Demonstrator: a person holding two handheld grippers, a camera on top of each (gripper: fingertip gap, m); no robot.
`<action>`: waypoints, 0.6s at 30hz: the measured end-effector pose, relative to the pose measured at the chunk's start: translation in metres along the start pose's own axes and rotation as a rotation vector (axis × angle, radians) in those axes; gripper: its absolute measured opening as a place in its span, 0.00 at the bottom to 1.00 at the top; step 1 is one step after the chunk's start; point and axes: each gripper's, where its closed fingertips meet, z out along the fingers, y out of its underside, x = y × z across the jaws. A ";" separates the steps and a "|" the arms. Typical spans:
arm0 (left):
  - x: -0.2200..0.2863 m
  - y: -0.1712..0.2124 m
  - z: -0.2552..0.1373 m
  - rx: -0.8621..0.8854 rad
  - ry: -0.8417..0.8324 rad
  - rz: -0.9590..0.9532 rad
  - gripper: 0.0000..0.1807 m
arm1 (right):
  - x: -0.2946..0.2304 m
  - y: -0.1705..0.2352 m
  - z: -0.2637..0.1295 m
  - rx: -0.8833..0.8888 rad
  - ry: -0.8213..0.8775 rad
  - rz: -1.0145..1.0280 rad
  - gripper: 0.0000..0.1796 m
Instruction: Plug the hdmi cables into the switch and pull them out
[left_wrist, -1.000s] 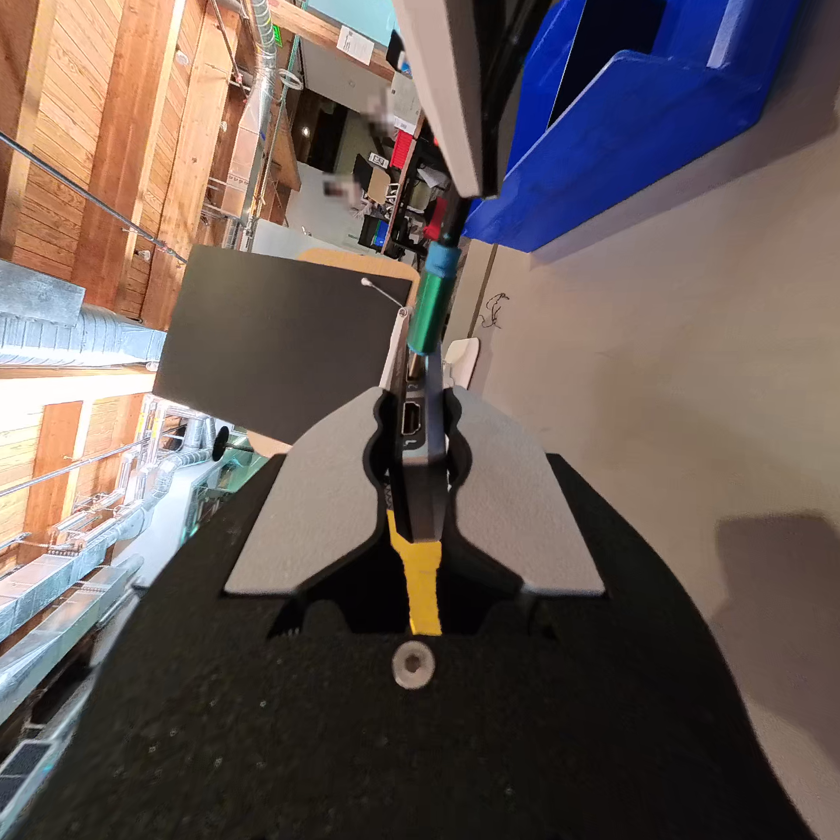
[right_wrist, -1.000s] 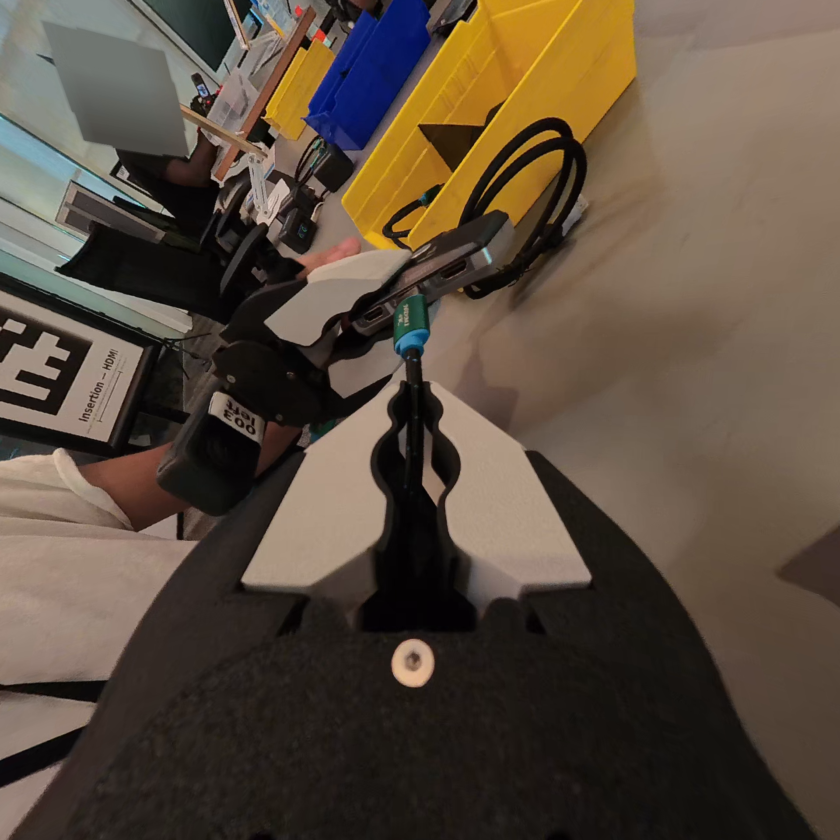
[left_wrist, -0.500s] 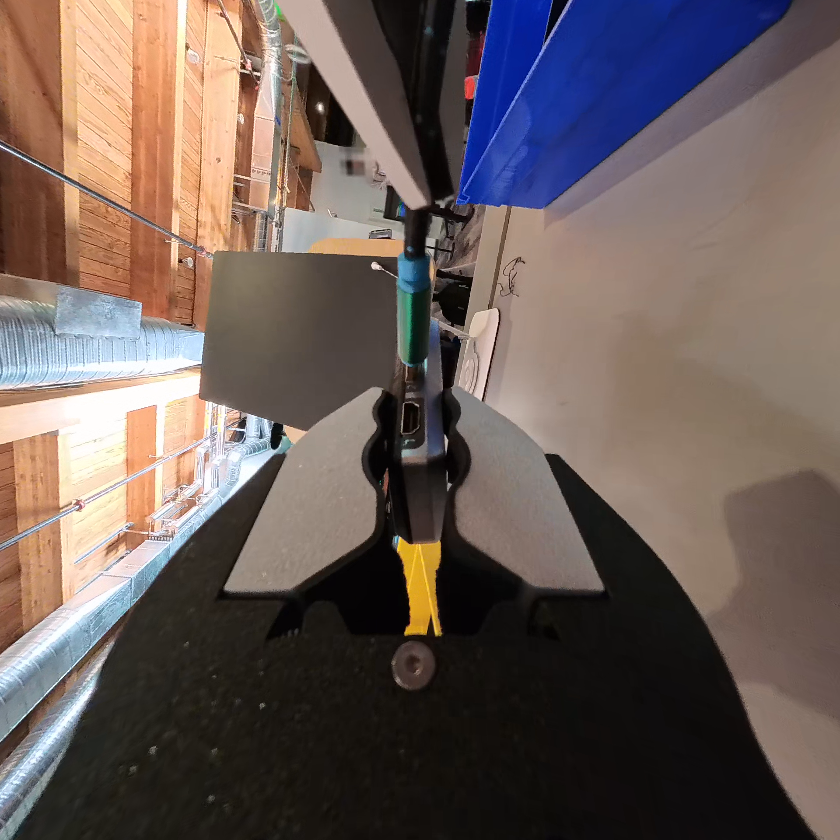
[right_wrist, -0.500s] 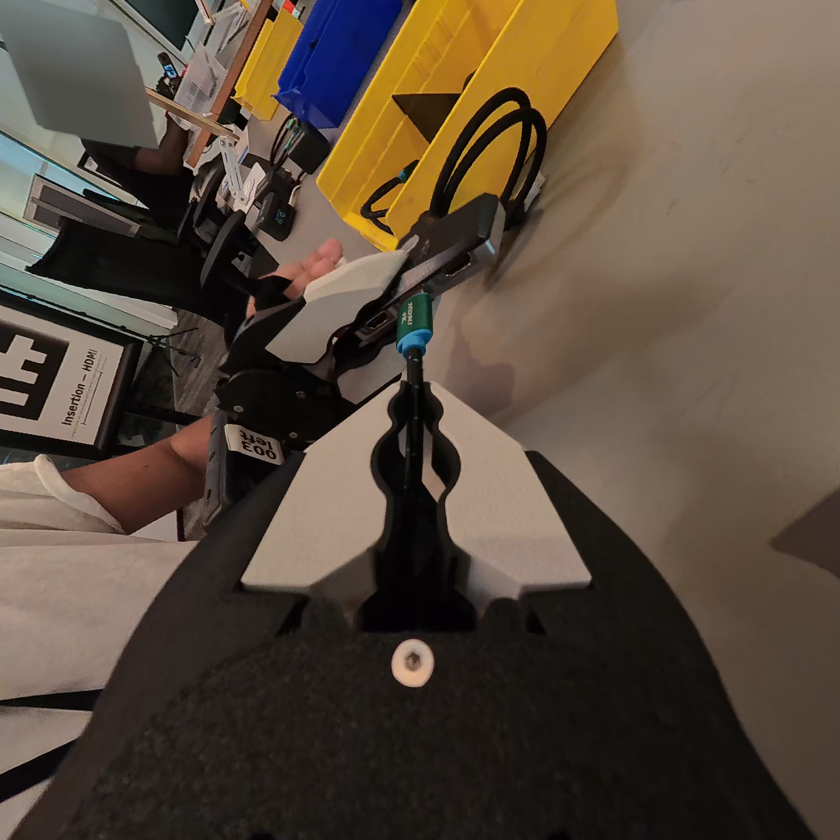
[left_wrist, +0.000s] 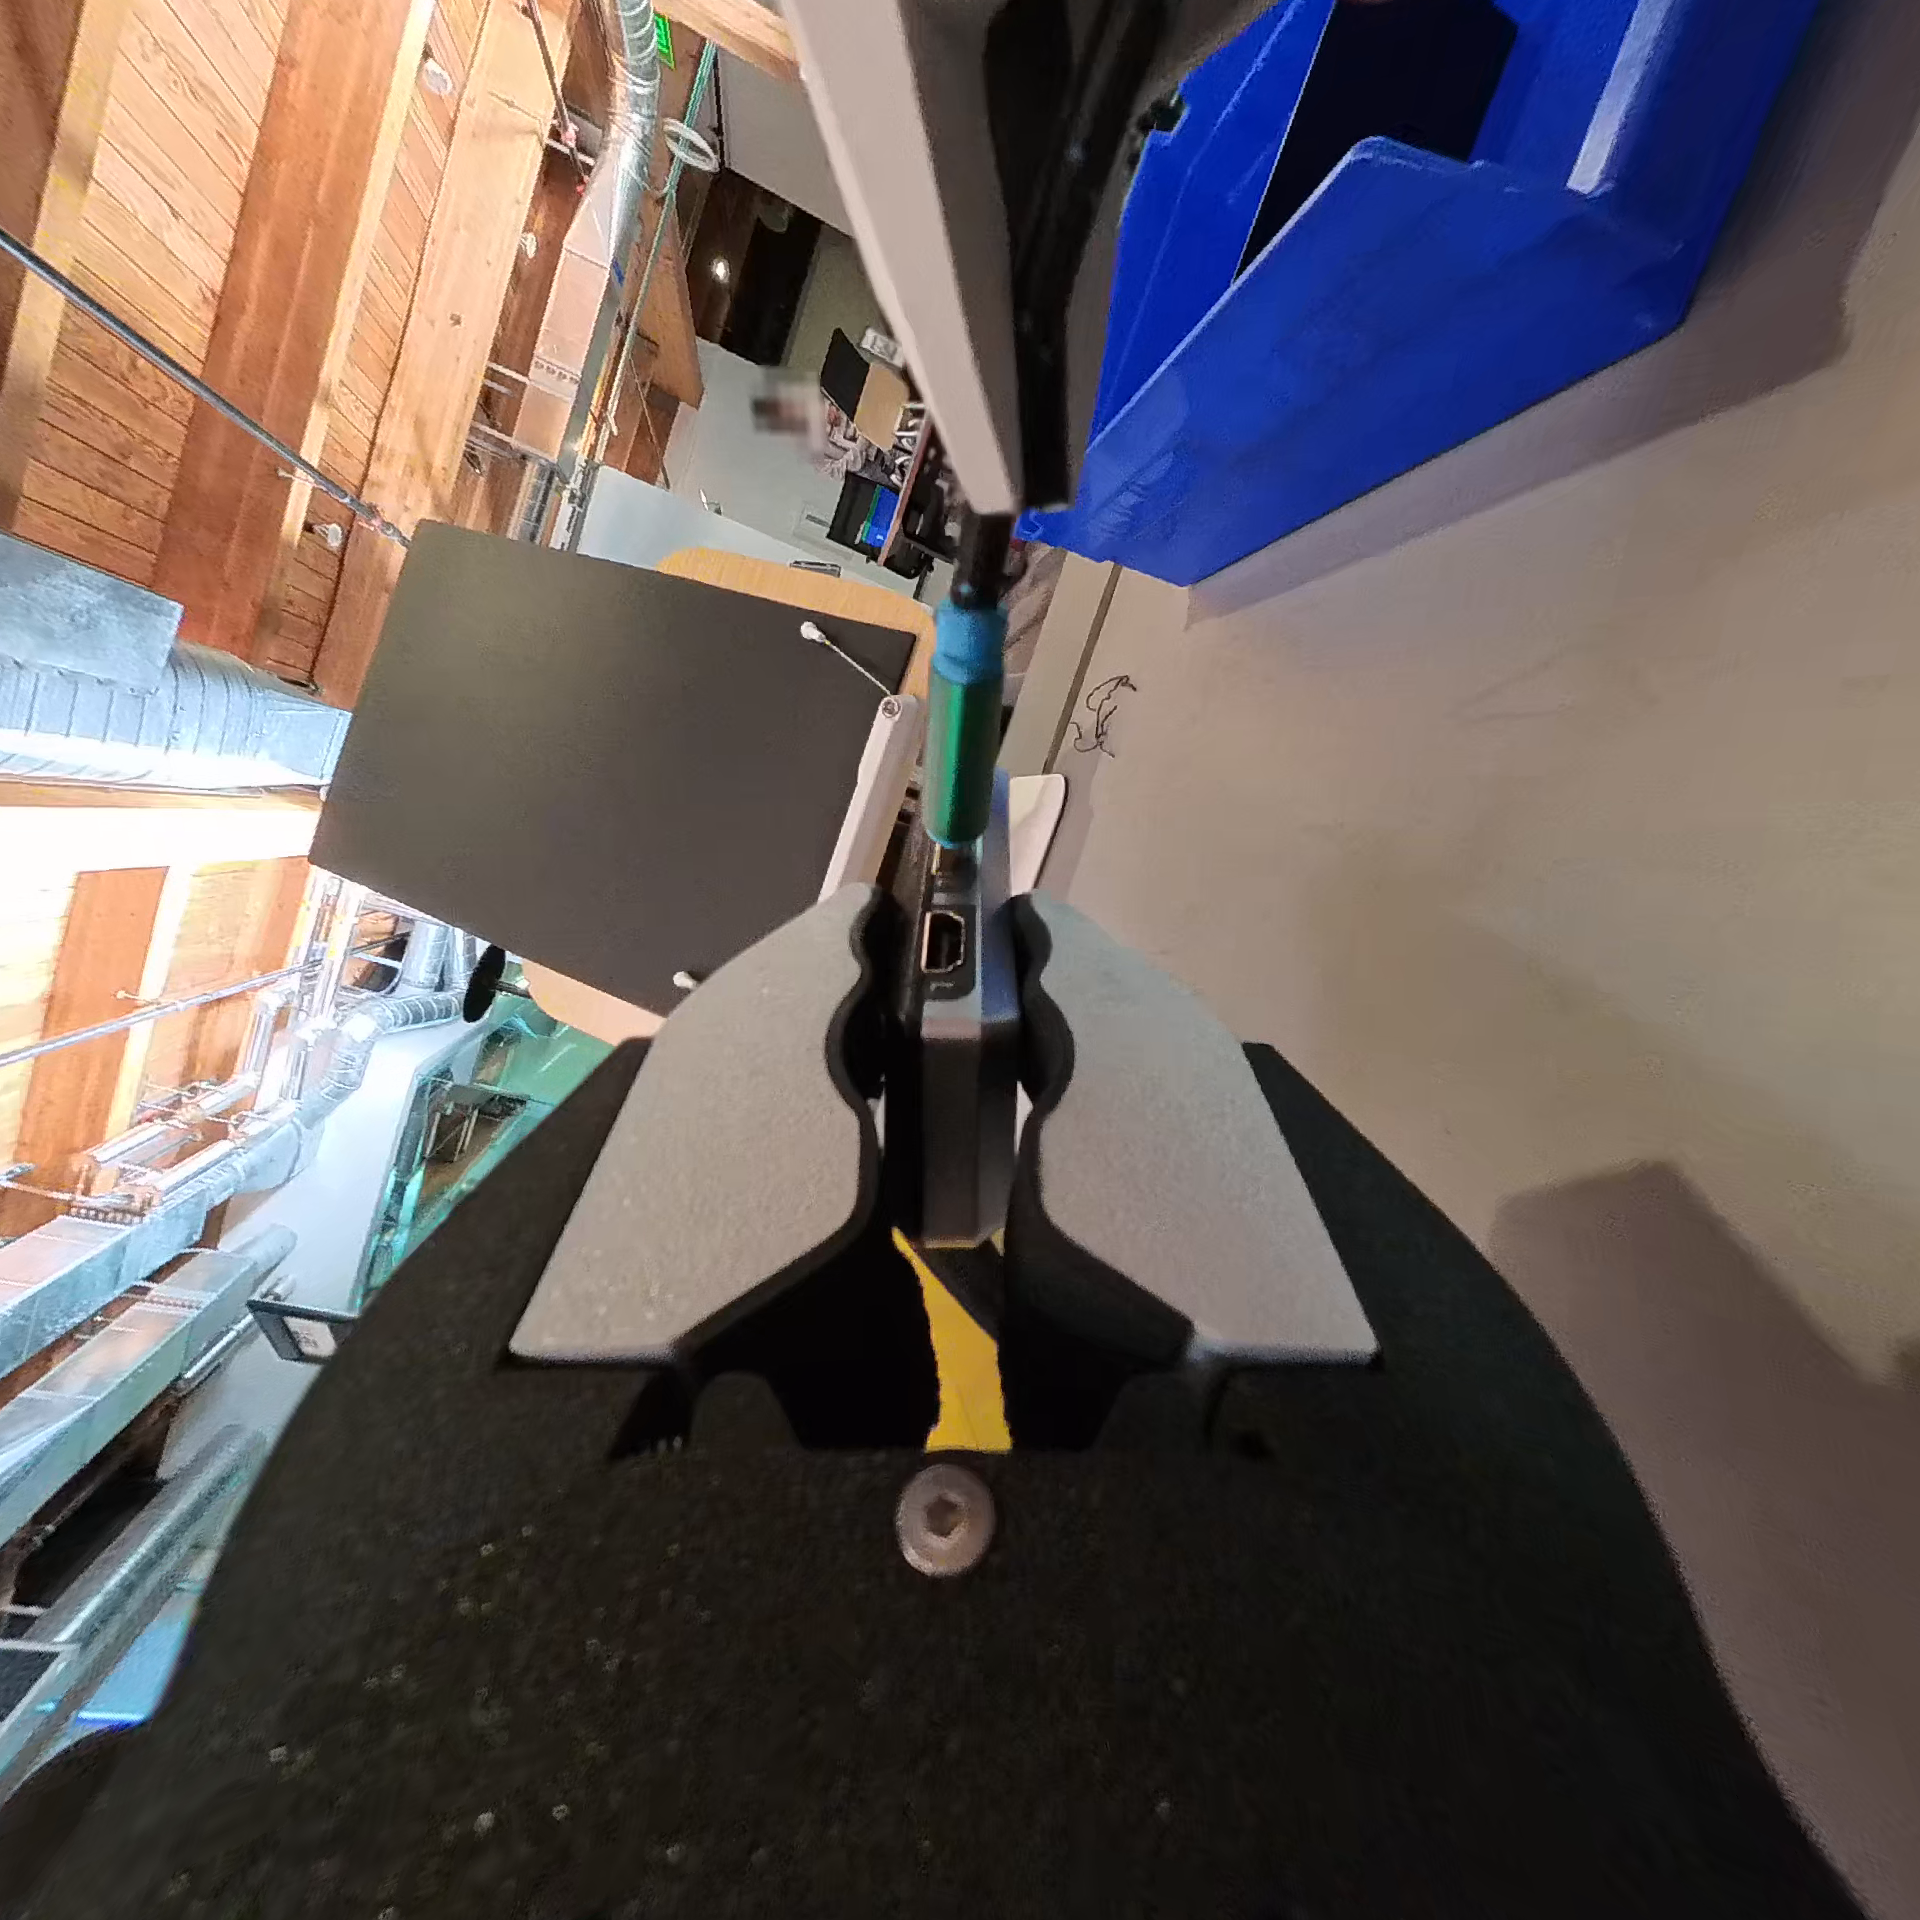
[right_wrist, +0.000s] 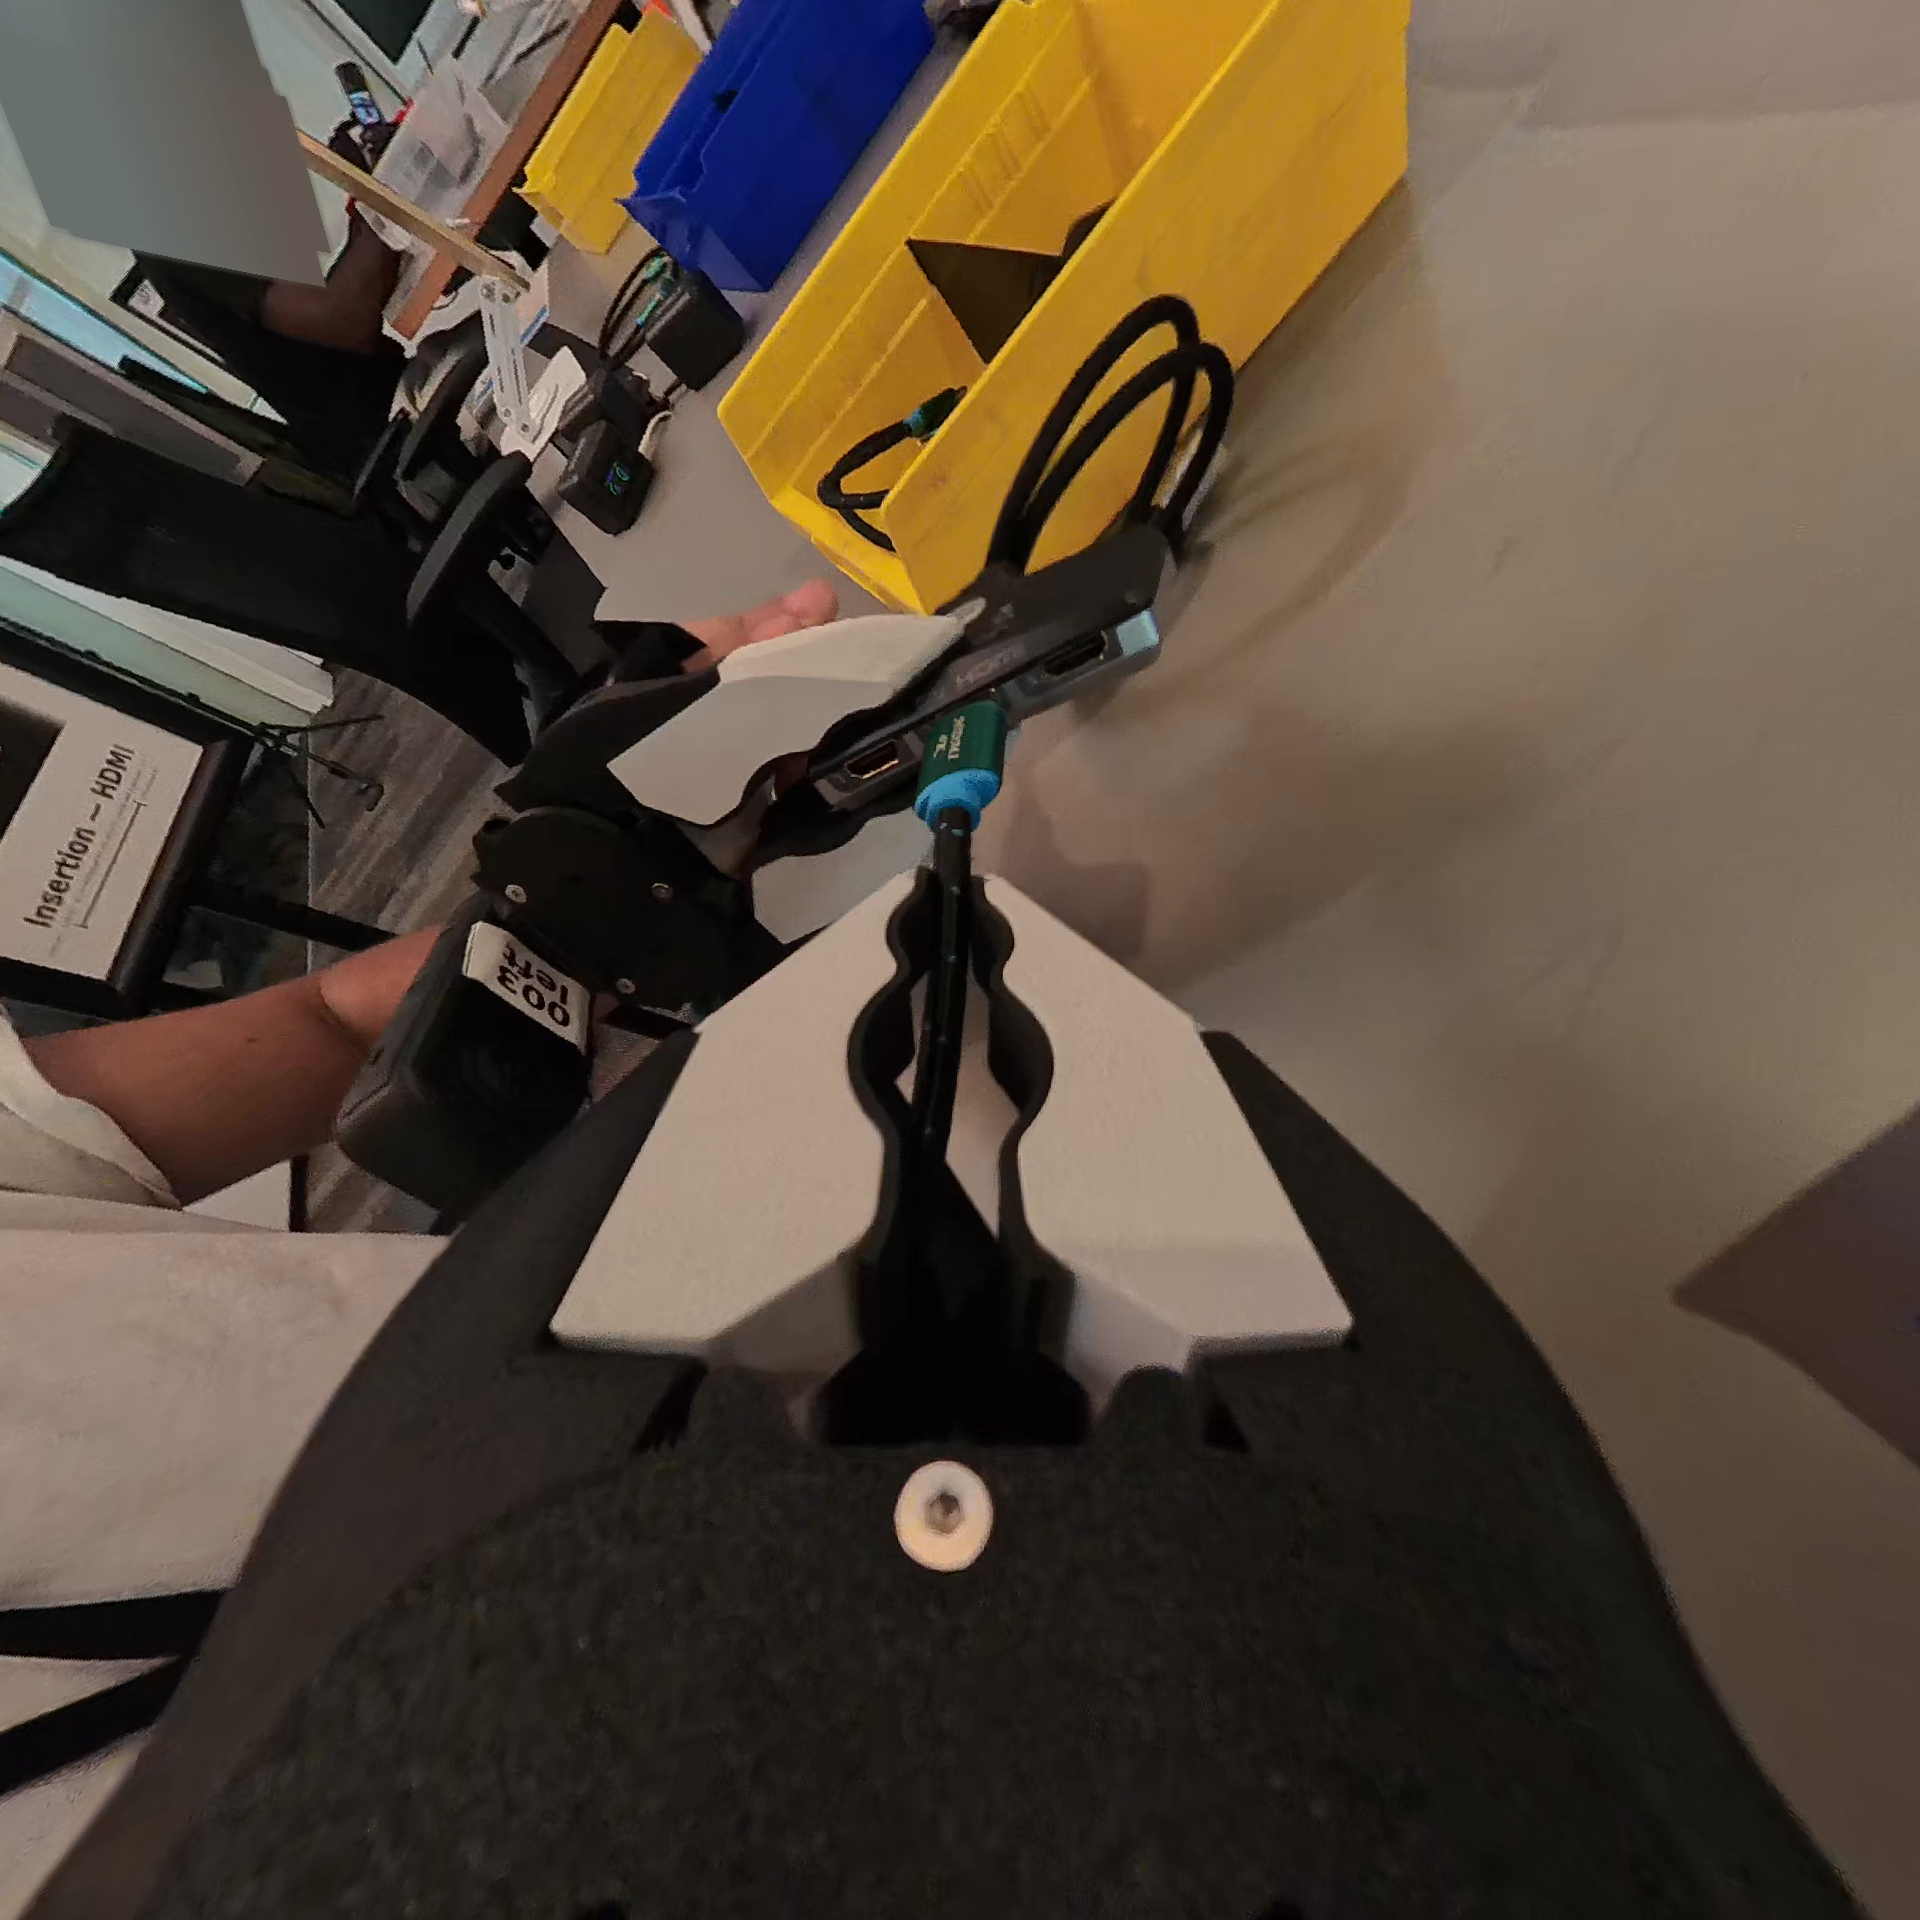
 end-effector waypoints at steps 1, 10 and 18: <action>-0.001 0.000 0.000 0.008 0.001 -0.001 0.11 | -0.001 -0.003 0.000 0.015 -0.010 -0.036 0.04; -0.005 0.012 -0.001 0.009 0.038 -0.099 0.12 | -0.002 -0.048 -0.067 0.316 -0.016 -0.346 0.16; -0.017 0.016 -0.004 0.003 0.007 -0.189 0.12 | 0.005 -0.008 0.027 0.275 0.043 -0.506 0.23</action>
